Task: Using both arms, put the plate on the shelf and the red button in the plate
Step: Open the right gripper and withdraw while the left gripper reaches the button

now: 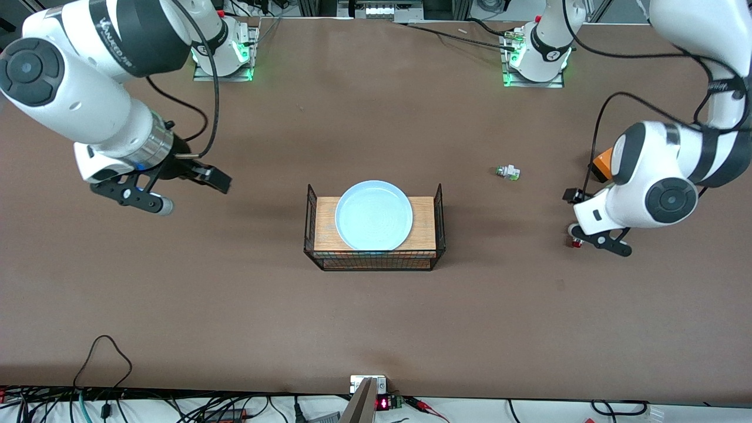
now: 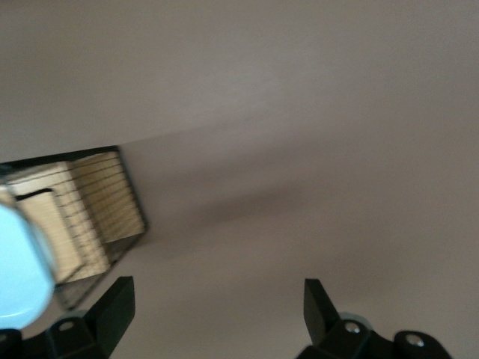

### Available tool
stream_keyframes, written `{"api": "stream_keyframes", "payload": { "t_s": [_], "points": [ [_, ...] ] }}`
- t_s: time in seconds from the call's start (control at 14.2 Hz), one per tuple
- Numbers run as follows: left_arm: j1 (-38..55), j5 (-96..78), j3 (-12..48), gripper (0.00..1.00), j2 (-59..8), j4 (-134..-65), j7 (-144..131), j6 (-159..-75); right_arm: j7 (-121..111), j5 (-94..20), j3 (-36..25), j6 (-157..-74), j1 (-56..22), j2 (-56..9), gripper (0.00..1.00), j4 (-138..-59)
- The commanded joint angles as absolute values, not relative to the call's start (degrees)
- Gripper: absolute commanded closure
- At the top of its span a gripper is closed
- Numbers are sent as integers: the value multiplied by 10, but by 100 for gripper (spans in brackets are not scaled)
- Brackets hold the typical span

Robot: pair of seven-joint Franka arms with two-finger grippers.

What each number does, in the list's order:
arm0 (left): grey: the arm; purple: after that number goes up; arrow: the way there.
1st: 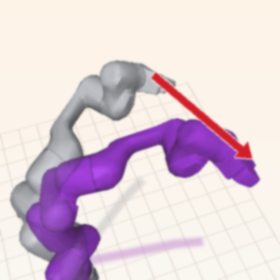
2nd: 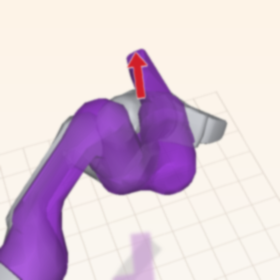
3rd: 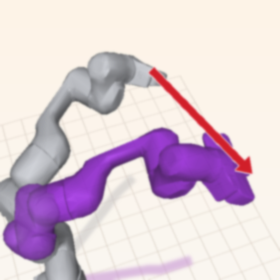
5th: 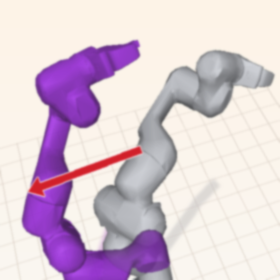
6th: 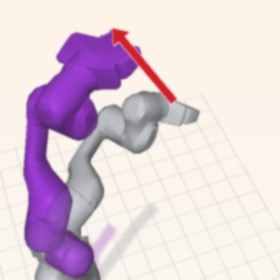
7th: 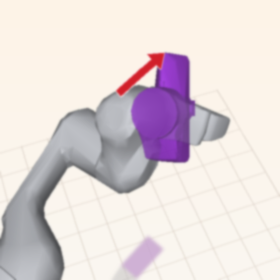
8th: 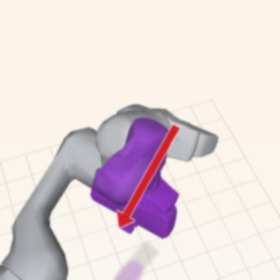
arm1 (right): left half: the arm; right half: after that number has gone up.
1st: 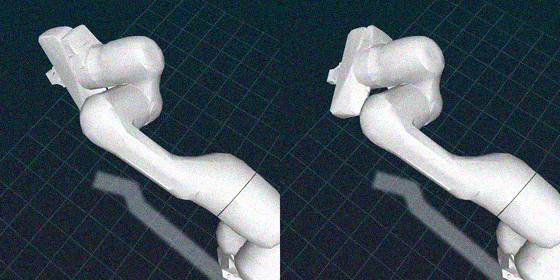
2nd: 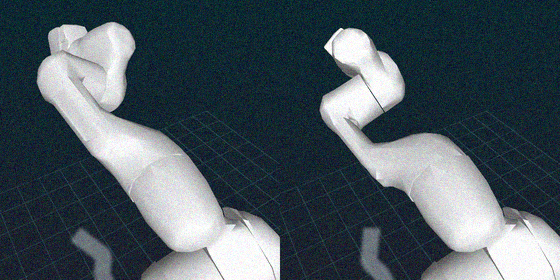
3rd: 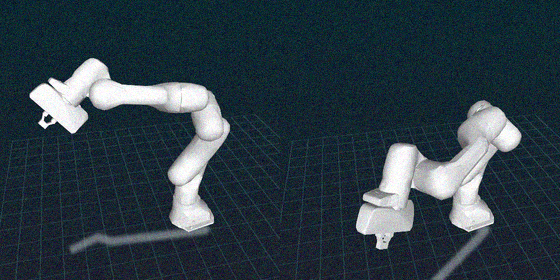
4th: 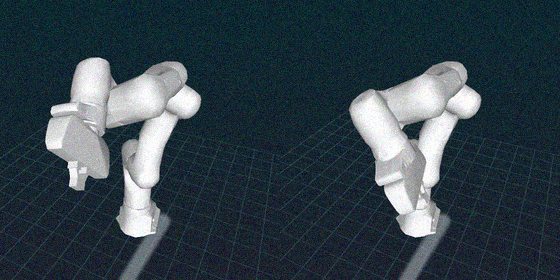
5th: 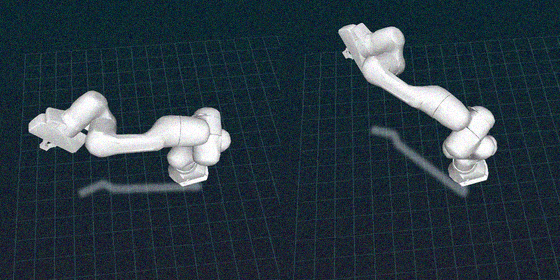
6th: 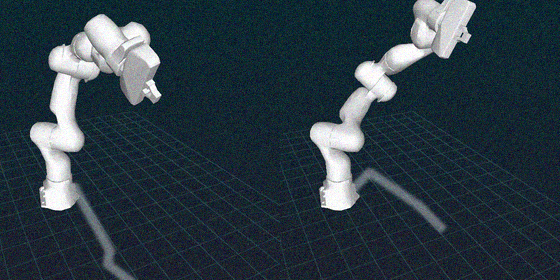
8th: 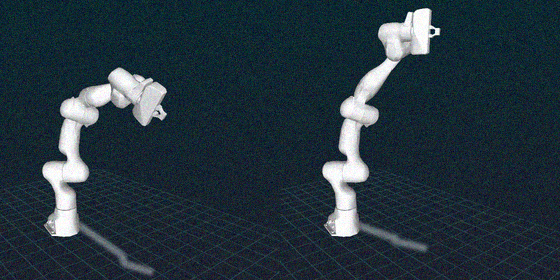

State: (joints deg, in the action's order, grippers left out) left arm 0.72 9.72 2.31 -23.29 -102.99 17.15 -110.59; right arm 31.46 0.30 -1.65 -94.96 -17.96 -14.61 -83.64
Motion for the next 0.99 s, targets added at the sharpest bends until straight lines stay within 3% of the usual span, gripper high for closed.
{"api": "stream_keyframes", "payload": {
  "t_s": [0.0, 0.21, 0.42, 0.64, 0.78, 0.85, 0.92],
  "points": [
    [-12, 112, 25, 0, -223, -1107, 195, -1228, 241, 37, -9, -938, -138, -140, 0, -841],
    [-25, 112, 25, 0, -267, -1121, 197, -1316, 96, 36, -9, -939, -59, -131, 0, -845],
    [-39, 112, 23, 0, -293, -1121, 199, -1339, -11, 35, -9, -929, 2, -127, 0, -846],
    [-42, 112, 23, 1, -309, -1121, 199, -1363, -18, 28, -7, -906, 10, -104, 0, -859],
    [-46, 112, 23, 4, -316, -1121, 199, -1373, -18, 28, -7, -923, 10, -68, 0, -909],
    [-50, 112, 24, 21, -318, -1121, 199, -1372, -17, 27, -7, -925, 11, -57, 0, -921],
    [-50, 112, 24, 45, -318, -1122, 199, -1368, -17, 26, -9, -922, 13, -54, 0, -922]
  ]
}}
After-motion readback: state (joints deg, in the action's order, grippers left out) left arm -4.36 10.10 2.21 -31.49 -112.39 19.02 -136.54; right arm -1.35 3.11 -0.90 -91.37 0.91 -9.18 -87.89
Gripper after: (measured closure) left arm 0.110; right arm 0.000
